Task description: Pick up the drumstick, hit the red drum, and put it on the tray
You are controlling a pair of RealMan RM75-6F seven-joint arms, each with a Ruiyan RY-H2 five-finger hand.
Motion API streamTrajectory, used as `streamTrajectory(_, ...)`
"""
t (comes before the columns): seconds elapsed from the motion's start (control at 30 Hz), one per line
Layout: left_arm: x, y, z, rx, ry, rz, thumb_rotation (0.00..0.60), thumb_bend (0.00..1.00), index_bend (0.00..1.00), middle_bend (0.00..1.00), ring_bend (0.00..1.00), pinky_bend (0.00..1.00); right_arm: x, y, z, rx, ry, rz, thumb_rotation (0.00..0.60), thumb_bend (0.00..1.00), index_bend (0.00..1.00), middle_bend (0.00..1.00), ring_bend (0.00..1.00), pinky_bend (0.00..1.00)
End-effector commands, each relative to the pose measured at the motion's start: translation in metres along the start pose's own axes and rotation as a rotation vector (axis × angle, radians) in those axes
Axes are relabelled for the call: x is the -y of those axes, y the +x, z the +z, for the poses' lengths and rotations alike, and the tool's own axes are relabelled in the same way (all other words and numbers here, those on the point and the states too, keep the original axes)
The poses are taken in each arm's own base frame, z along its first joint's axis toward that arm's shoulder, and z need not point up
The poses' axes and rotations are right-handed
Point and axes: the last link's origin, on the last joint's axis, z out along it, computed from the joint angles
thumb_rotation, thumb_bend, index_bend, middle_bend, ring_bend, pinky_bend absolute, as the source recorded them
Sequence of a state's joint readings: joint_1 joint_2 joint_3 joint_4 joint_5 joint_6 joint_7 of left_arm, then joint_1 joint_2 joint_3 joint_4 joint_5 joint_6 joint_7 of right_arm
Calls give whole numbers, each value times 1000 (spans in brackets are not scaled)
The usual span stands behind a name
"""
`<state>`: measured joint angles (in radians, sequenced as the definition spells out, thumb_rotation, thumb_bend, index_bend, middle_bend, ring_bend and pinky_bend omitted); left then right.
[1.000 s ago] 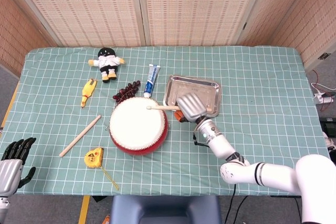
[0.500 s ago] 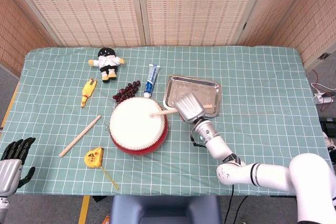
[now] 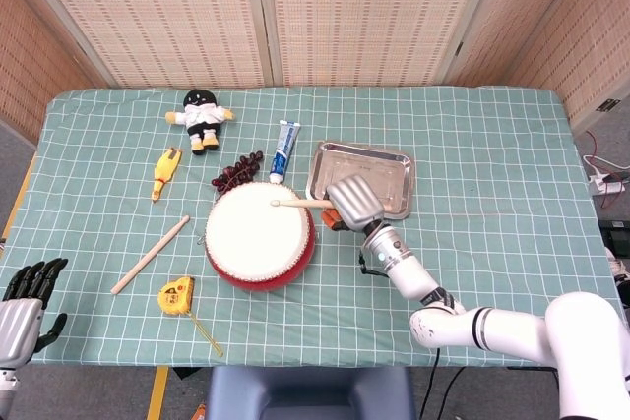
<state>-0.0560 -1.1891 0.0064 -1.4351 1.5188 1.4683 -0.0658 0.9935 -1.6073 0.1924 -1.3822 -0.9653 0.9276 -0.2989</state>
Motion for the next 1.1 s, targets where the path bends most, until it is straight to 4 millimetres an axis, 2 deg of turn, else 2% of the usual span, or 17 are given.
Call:
streamTrajectory(0.03,0,-1,0,1,0,0,600,344,61,66,36,52,4,-26,3,128,-7,-377,600,423,1000,963,1000,1000)
streamTrajectory(0.17,1,-1,-1,2,3,-1,600,345,61,66,36,52,9,-16,3,89,-19,-331,600,423,1000,963,1000,1000)
streamTrajectory(0.33,1,1,-2,-10,4,-4,600,343,61,66,36,52,15,16,-2,-145,19,5,600,422,1000,963,1000,1000)
streamTrajectory(0.4,1,1,-1,-13,2,-4,600,343,61,66,36,52,10,22,-4,-188,26,110,600,422,1000,963,1000,1000)
streamTrajectory(0.47,0,1,-1,-13,0,-3,600,344,61,67,36,52,4,23,-4,-187,24,133,600,422,1000,963,1000,1000)
streamTrajectory(0.67,-1,1,1,-13,-5,-2,600,344,62,67,36,52,0,5,-3,-77,22,-36,600,422,1000,963,1000,1000)
streamTrajectory(0.9,0,0,1,-4,5,1,600,344,61,66,35,52,7,-22,4,88,22,-358,600,422,1000,963,1000,1000)
streamTrajectory(1.1,0,-2,1,4,3,-1,600,344,61,66,36,51,12,-23,3,133,-28,-435,600,422,1000,963,1000,1000)
